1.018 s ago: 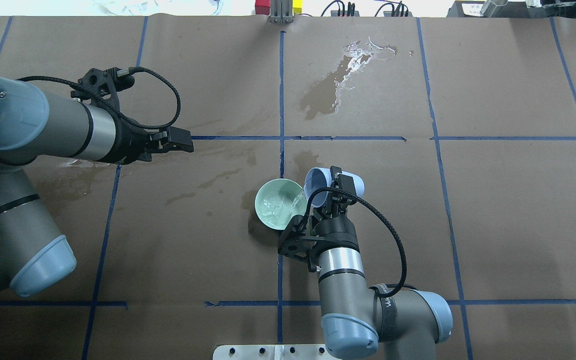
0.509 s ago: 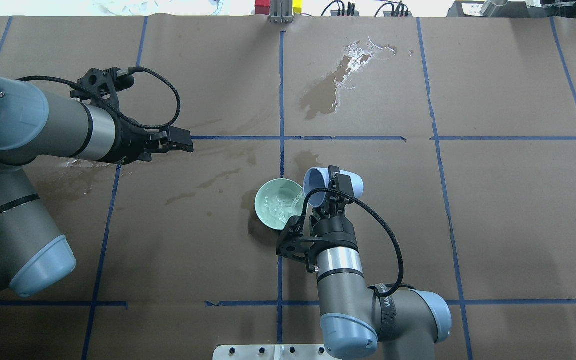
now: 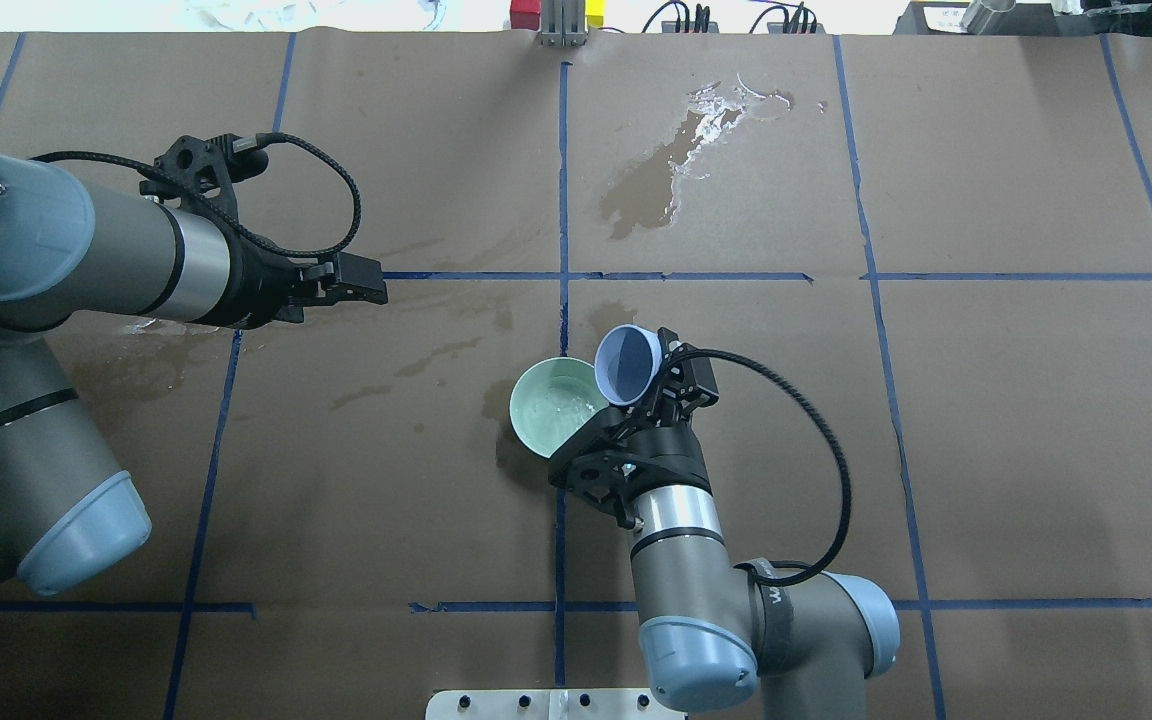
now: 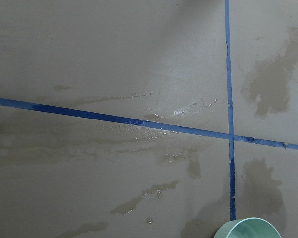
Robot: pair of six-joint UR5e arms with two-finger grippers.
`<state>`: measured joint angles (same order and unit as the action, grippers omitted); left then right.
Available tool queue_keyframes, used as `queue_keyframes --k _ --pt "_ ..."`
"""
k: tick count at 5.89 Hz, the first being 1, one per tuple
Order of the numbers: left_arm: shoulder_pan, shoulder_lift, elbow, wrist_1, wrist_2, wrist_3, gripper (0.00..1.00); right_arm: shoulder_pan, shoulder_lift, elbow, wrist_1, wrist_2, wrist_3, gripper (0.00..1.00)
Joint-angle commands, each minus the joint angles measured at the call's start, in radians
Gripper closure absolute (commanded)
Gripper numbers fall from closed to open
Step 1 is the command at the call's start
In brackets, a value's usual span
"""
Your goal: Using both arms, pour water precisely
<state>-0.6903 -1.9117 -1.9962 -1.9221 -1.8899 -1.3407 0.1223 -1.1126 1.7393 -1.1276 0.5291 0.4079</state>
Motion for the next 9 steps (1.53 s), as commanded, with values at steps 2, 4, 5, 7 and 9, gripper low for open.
queue_keyframes --k 2,4,5,7,9 --pt "0.000 -0.001 -0.016 0.000 0.000 0.000 0.00 0.017 -0.048 0.003 0.233 0.066 0.385 1.00" --pt "0.000 -0.001 -0.022 0.000 0.002 -0.002 0.00 0.019 -0.192 0.002 0.503 0.065 0.605 1.00" --pt "0.000 -0.001 -0.024 0.000 0.002 -0.002 0.00 0.025 -0.287 0.005 0.672 0.065 0.668 1.00" --pt "0.000 -0.001 -0.024 0.000 0.002 -0.003 0.00 0.051 -0.492 0.044 0.721 0.062 0.678 0.99" --pt "0.000 0.000 -0.030 0.002 0.003 -0.005 0.00 0.112 -0.699 0.077 0.778 0.048 0.795 0.98"
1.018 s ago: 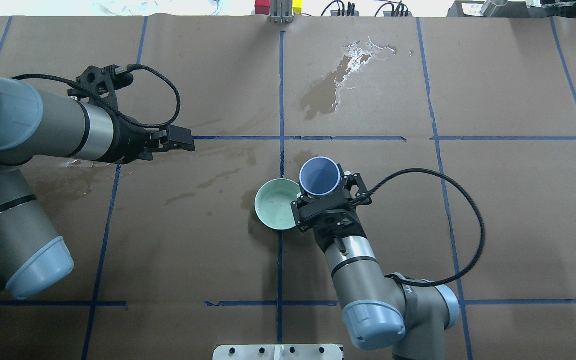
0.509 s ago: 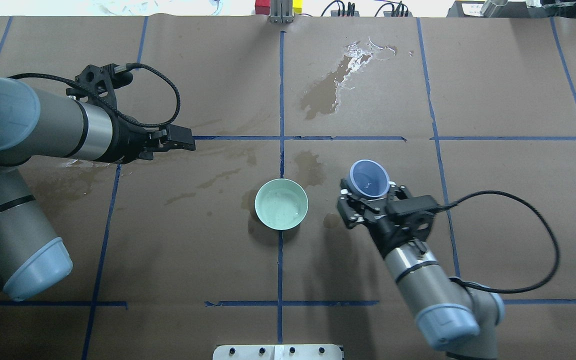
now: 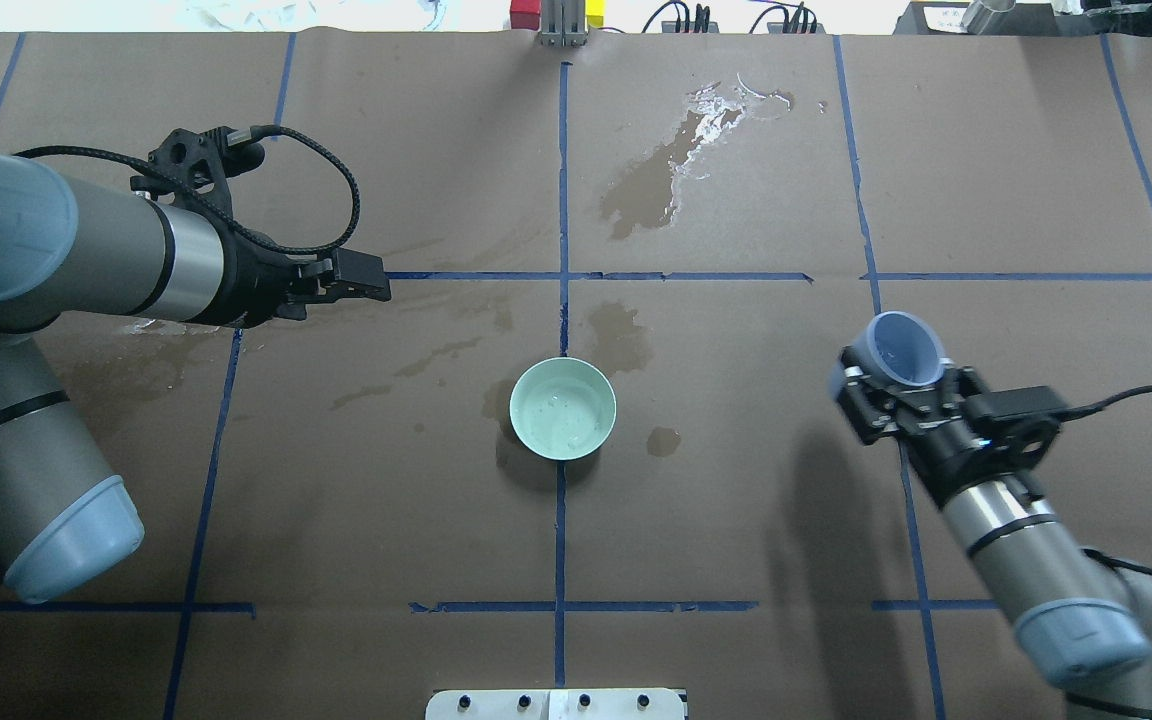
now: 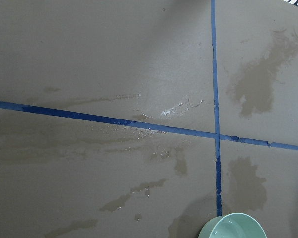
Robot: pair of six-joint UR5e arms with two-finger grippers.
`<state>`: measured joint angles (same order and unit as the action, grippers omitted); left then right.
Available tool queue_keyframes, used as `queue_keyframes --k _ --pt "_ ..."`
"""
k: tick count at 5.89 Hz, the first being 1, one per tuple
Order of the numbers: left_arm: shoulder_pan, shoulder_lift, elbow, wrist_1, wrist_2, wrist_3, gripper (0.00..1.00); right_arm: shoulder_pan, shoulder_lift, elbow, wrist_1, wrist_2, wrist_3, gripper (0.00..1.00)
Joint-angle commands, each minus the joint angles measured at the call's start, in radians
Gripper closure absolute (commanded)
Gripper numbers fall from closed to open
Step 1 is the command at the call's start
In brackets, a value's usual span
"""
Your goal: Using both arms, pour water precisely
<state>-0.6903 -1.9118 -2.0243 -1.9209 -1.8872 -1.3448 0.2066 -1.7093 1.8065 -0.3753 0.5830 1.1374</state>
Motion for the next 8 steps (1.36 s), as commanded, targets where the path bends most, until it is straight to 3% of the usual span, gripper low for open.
queue_keyframes --k 1,3,8 --pt "0.000 0.011 -0.010 0.000 0.000 -0.016 0.00 0.074 -0.169 -0.013 0.026 -0.014 0.076 0.97" --pt "0.000 0.023 -0.027 0.000 0.000 -0.016 0.00 0.100 -0.167 -0.163 0.030 -0.041 0.173 0.97" --pt "0.000 0.036 -0.037 0.000 0.000 -0.014 0.00 0.099 -0.165 -0.226 0.030 -0.054 0.208 0.96"
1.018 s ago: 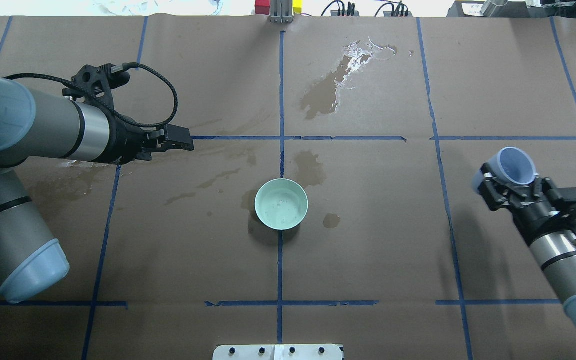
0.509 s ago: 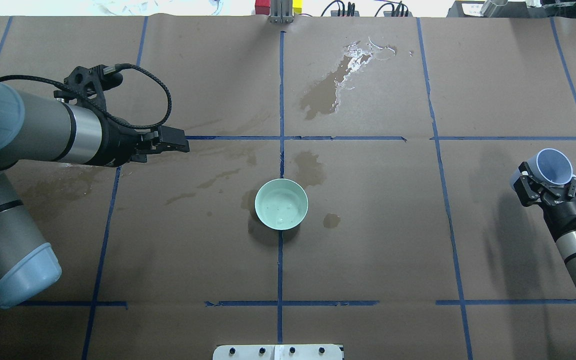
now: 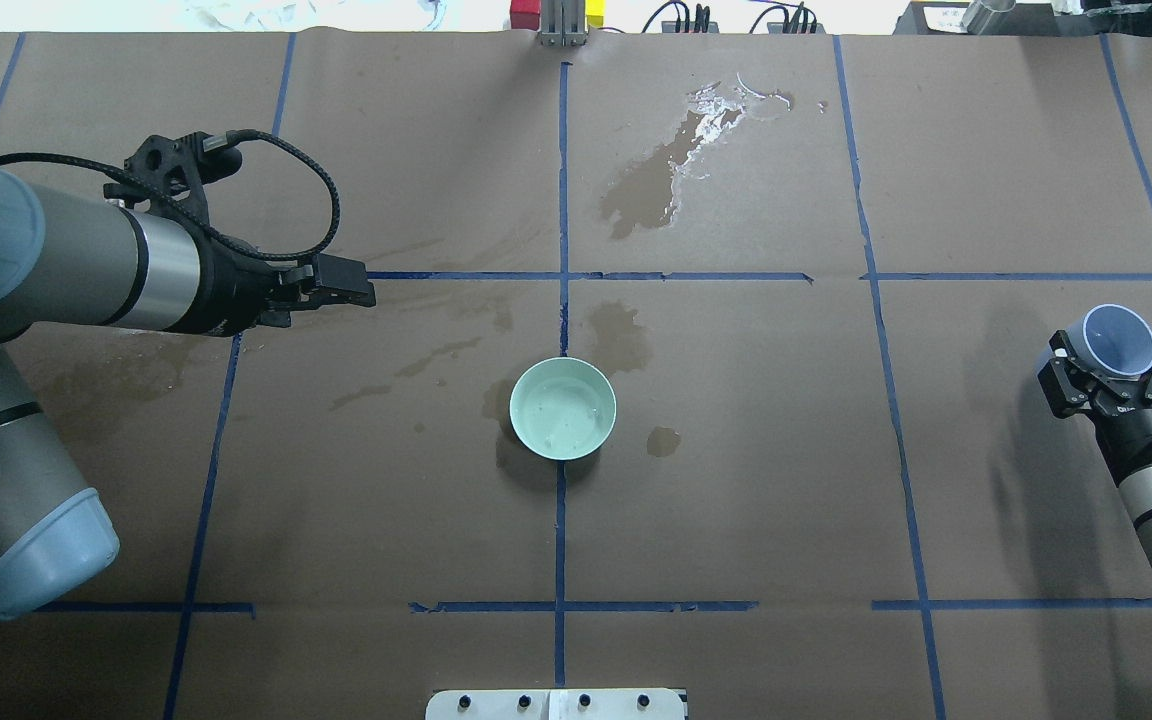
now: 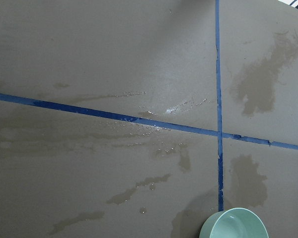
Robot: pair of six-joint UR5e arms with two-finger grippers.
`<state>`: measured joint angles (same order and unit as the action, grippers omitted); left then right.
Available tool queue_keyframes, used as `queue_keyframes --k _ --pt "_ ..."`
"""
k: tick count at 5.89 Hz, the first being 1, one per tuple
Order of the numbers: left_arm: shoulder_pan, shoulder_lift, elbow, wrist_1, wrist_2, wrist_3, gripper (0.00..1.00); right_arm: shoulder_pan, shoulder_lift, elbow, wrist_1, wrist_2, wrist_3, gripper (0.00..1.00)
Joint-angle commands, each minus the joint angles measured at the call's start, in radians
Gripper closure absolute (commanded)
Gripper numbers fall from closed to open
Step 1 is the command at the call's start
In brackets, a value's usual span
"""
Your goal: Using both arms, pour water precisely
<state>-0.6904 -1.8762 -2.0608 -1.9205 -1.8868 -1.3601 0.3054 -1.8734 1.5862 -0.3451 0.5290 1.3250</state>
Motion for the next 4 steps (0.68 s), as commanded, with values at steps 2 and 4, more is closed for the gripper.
queue_keyframes --k 2,4 --pt "0.000 0.000 0.001 0.000 0.000 0.000 0.00 0.000 -0.001 -0.035 0.000 0.000 0.033 0.96" --pt "0.000 0.000 -0.002 0.000 0.000 0.000 0.00 0.000 -0.001 -0.049 0.000 0.002 0.048 0.97"
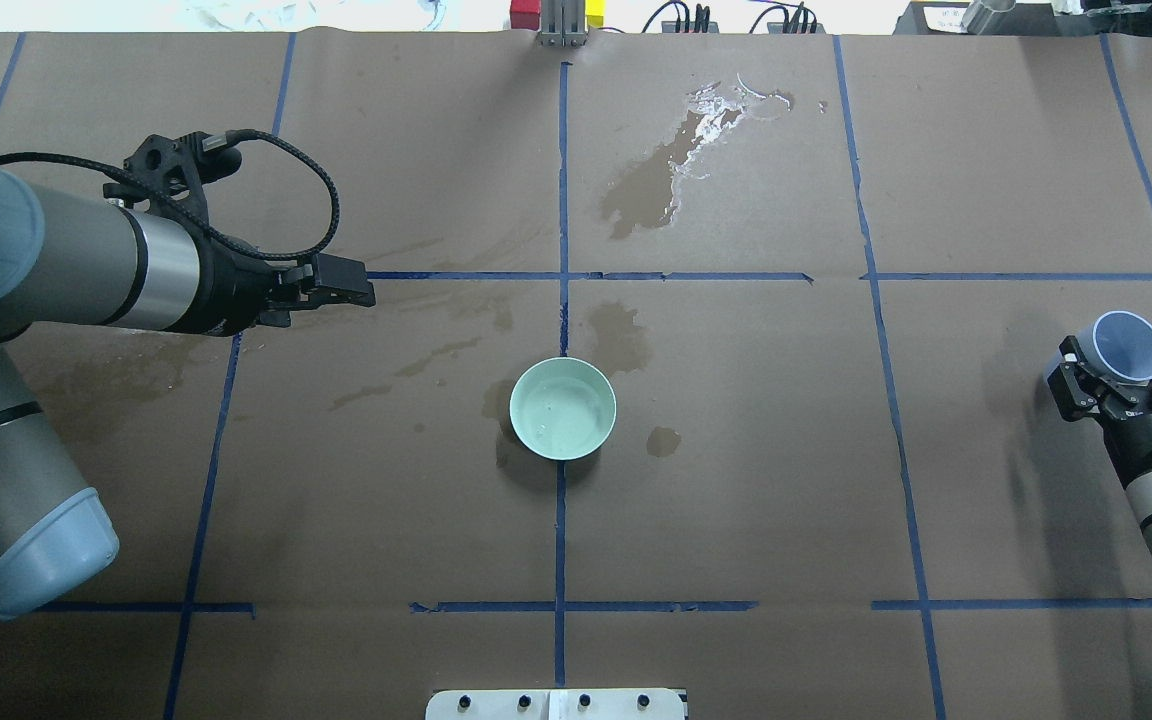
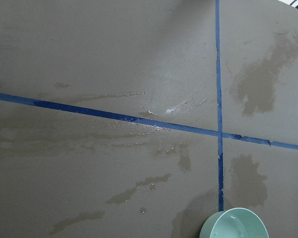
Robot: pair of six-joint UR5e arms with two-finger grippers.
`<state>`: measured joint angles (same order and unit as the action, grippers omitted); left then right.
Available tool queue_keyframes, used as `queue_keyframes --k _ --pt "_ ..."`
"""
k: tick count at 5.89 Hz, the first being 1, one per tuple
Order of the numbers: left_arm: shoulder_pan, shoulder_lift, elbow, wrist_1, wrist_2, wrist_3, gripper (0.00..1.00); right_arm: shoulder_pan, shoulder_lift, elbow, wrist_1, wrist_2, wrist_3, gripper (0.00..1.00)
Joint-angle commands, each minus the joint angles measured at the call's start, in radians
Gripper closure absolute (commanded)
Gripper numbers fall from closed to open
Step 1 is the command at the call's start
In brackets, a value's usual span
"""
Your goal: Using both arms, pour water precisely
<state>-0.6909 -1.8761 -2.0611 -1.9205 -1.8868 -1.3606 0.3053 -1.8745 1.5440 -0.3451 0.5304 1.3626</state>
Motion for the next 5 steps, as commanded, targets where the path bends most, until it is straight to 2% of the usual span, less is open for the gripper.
queue_keyframes --k 1,4,5 --pt "0.001 0.000 -0.002 0.000 0.000 0.000 0.00 0.000 0.000 -0.007 0.000 0.000 0.028 0.96" --pt "-0.001 0.000 -0.005 0.000 0.000 0.000 0.00 -0.002 -0.002 -0.007 0.002 0.017 0.082 0.58" --pt "0.001 0.000 -0.004 0.000 0.000 0.000 0.00 -0.002 -0.002 -0.009 0.002 0.016 0.084 0.16"
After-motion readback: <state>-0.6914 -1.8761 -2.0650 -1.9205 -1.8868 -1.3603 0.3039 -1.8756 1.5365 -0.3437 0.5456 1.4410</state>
